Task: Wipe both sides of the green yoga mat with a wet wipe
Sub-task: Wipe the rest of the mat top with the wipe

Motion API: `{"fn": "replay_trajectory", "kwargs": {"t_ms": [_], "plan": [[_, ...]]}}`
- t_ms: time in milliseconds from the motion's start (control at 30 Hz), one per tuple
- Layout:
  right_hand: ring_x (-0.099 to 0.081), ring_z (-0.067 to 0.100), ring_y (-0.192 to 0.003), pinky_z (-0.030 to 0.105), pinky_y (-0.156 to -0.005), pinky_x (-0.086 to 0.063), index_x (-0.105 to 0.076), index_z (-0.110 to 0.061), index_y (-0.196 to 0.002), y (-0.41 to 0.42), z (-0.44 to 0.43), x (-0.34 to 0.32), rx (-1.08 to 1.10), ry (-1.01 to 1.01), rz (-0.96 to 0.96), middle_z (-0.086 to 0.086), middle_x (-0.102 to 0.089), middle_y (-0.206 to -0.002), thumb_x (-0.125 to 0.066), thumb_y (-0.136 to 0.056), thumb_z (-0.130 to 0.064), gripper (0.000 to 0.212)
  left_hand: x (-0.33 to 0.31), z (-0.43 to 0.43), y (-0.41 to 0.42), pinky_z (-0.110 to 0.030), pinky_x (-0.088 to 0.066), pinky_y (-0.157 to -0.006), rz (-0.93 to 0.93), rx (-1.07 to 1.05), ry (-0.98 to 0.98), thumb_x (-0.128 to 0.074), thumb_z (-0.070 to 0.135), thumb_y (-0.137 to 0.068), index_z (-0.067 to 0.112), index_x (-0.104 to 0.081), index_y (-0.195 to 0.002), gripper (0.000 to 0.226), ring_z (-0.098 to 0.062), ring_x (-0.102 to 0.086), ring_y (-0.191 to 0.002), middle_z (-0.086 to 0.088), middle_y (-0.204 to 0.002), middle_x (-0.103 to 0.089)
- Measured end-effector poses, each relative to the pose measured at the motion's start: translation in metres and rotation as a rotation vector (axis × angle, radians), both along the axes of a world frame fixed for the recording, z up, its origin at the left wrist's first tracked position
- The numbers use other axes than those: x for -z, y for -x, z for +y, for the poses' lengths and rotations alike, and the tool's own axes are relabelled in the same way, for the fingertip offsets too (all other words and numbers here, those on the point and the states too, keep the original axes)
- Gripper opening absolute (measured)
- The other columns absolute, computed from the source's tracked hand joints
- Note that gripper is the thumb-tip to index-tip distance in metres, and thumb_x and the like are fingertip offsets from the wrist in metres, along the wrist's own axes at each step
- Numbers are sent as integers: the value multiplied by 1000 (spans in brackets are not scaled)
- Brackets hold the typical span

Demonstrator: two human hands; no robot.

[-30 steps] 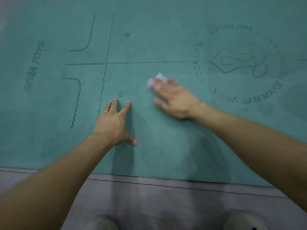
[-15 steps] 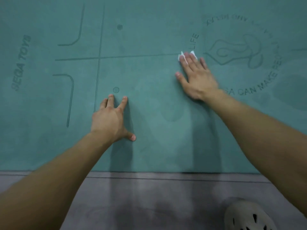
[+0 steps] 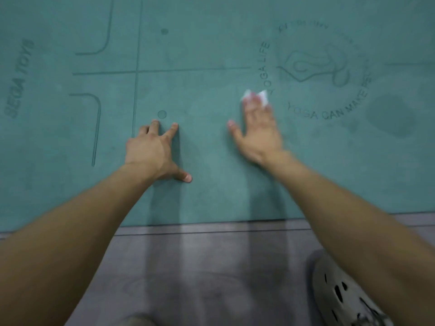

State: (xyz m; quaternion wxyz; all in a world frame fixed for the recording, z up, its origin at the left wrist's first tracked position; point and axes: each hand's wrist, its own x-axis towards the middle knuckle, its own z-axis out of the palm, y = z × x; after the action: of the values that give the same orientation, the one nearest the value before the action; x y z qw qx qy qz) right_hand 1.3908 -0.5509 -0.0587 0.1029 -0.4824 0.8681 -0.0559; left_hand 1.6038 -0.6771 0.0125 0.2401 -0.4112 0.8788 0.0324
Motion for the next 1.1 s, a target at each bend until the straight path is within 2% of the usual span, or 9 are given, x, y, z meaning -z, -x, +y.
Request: {"fn": "replay_trajectory", "kwargs": {"t_ms": [167, 300, 367, 500, 567, 700, 767, 933, 1100], "plan": [[6, 14, -162, 42, -133, -3, -7, -18, -169, -73, 49, 0, -647, 25, -20, -2, -6, -177, -27, -109, -61, 77, 2, -3, -2, -49, -47, -106, -11, 39, 12, -67, 105, -34, 43, -8, -166, 157, -31, -33, -149, -6, -166, -27], [11, 9, -161, 44, -132, -3, -2, -23, -169, 28, 33, -1, -133, -48, 31, -5, 1, -177, -11, -105, -68, 79, 5, -6, -5, -50, -47, -104, -12, 65, 15, -63, 107, -35, 43, -6, -166, 156, -32, -33, -149, -6, -167, -26], [11, 12, -162, 42, -132, 0, -4, -18, -169, 1, 26, -1, 52, 7, -11, -2, 1, -177, -14, -103, -70, 85, 5, -6, -6, -49, -48, -103, -11, 69, 14, -61, 108, -33, 43, -8, -166, 157, -31, -34, -147, -6, -165, -28], [7, 17, -163, 44, -132, -8, -9, -14, -169, -114, 57, 4, -422, 31, -57, 1, -4, -177, -30, -106, -66, 85, 8, -8, -4, -48, -50, -102, -39, 110, 26, -54, 112, -30, 39, -7, -167, 162, -33, -36, -145, -10, -161, -31], [5, 14, -162, 43, -132, -8, -10, -17, -169, -87, 67, 2, -531, 33, 5, -2, -6, -177, -30, -107, -64, 80, 10, -12, -4, -50, -50, -104, -73, 153, 24, -51, 114, -26, 35, -1, -167, 169, -36, -34, -146, -14, -161, -29], [10, 13, -162, 45, -132, -5, -3, -19, -169, 8, 61, 1, -49, -36, 40, -4, 3, -177, -16, -105, -69, 83, 12, -13, -10, -53, -48, -108, -127, 200, 2, -55, 112, -23, 33, 11, -166, 176, -39, -27, -151, -18, -169, -12], [10, 17, -162, 44, -132, -3, -5, -13, -169, -24, 59, 7, 132, 24, 30, 1, 3, -177, -18, -102, -72, 89, 12, -11, -11, -53, -46, -109, -129, 200, 9, -55, 112, -24, 32, 11, -166, 176, -40, -25, -152, -19, -171, -8], [7, 15, -163, 44, -131, -10, -8, -16, -169, -137, 74, 3, -453, 16, -35, -1, -4, -177, -30, -105, -67, 85, 2, -2, -29, -55, -42, -115, -87, 297, -20, -42, 111, -53, 25, 3, -168, 150, -39, -19, -155, -15, -172, -6], [10, 12, -162, 47, -131, -7, -3, -21, -169, -36, 85, 8, -92, -14, 29, -4, 0, -177, -22, -107, -65, 79, 5, 13, -56, -53, -38, -120, -106, 486, -91, -55, 90, -80, 30, 2, -168, 121, -33, -9, -160, -11, -173, 0]]}}
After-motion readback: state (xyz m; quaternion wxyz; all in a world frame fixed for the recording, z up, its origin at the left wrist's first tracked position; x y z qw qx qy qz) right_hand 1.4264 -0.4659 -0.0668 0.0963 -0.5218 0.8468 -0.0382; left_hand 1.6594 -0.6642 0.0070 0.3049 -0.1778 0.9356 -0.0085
